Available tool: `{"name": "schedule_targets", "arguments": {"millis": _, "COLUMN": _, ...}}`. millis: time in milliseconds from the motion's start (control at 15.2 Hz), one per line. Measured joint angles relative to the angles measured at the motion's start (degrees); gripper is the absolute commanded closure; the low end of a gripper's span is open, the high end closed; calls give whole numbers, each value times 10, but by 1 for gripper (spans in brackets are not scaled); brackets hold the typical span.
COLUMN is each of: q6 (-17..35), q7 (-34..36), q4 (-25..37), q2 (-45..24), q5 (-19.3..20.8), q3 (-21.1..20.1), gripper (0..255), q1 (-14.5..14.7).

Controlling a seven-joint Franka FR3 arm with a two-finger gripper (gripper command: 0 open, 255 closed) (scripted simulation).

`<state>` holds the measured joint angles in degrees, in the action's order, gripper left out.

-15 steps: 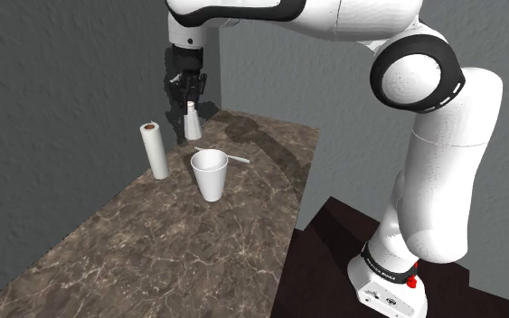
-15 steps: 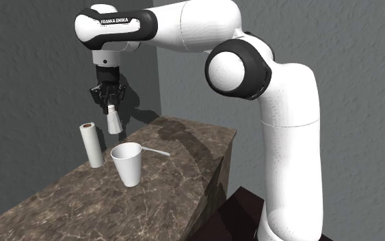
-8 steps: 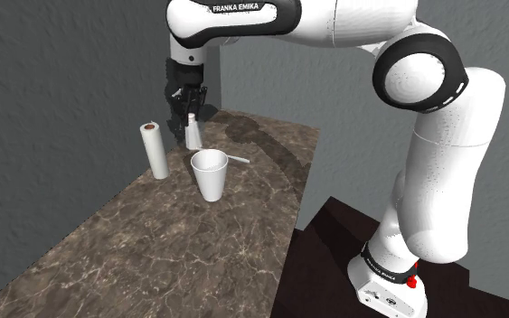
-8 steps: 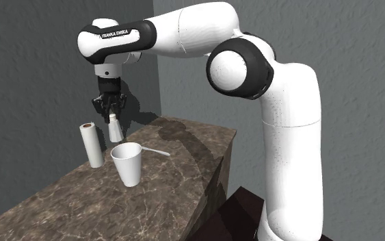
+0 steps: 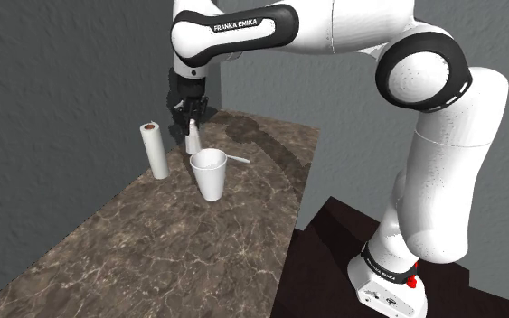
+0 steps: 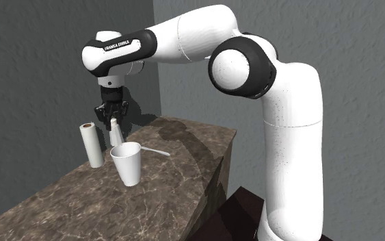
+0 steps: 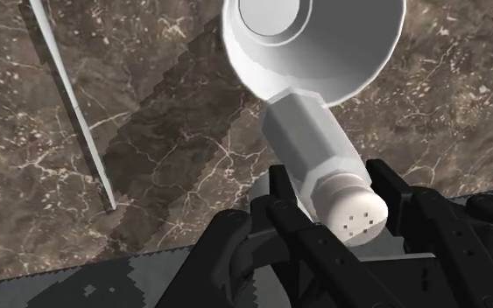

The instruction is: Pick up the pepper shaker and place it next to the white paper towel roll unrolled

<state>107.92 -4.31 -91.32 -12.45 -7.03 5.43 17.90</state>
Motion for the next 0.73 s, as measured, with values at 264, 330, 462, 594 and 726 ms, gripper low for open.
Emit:
{"name": "schedule_targets", "arguments": {"millis": 264, "q6": 30, "q7": -1, "q4": -25, "q2": -1, "q5": -1, "q3": -1, "gripper": 255, "q1": 2}}
{"name": "schedule_targets", "arguments": {"millis": 330, "q6": 41, "q7": -4, "q4": -27, "q2": -7, "q5": -2, "q3": -1, "gripper": 255, "q1": 1}}
{"name": "schedule_targets", "arguments": {"millis": 462, "q6": 49, "q7": -4, "q4": -41, "q2": -14, "q5": -3, "q3": -1, "gripper": 255, "q1": 1}}
{"name": "schedule_targets", "arguments": {"millis": 594, "q6": 64, "q7": -6, "q4": -60, "q2": -16, "q5": -3, "q3": -2, "gripper": 255, "q1": 2}}
{"name": "schedule_targets", "arguments": {"millis": 726, "q6": 76, "q7": -7, "q4": -69, "q2": -19, "q5": -4, "q3": -2, "gripper": 255, "q1": 2}}
